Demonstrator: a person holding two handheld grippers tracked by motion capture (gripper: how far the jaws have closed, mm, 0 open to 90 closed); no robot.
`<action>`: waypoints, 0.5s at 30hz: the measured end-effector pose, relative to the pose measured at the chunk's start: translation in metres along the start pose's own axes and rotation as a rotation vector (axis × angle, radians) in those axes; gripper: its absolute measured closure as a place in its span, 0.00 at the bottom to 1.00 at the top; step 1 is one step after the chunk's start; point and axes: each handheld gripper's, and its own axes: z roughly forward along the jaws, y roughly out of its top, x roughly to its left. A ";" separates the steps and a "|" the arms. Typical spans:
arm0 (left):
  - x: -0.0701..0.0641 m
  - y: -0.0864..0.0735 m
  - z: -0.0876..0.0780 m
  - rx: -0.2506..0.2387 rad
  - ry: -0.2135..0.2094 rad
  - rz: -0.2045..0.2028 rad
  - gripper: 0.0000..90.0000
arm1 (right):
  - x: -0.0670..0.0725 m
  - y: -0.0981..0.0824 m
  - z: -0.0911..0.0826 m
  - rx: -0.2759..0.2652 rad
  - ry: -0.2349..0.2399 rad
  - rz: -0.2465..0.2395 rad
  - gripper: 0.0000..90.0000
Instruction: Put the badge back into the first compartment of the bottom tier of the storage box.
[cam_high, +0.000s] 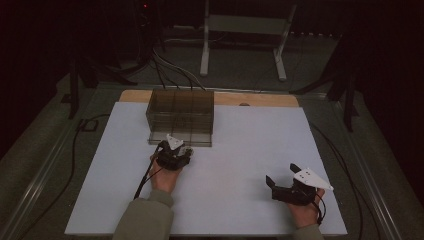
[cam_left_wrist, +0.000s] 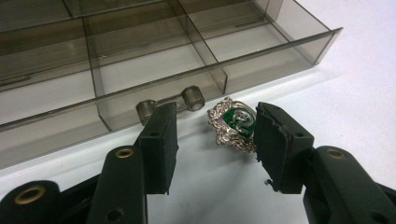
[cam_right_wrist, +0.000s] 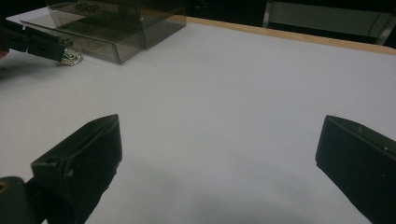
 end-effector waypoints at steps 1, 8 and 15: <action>0.000 0.000 0.000 0.004 -0.005 0.001 0.57 | 0.000 0.000 0.000 0.001 -0.001 0.000 0.01; -0.001 0.001 0.002 0.033 -0.036 0.012 0.63 | 0.000 0.000 0.000 0.003 -0.001 -0.001 0.01; -0.002 0.002 0.004 0.050 -0.055 0.024 0.69 | 0.000 0.000 0.001 0.006 -0.001 -0.003 0.01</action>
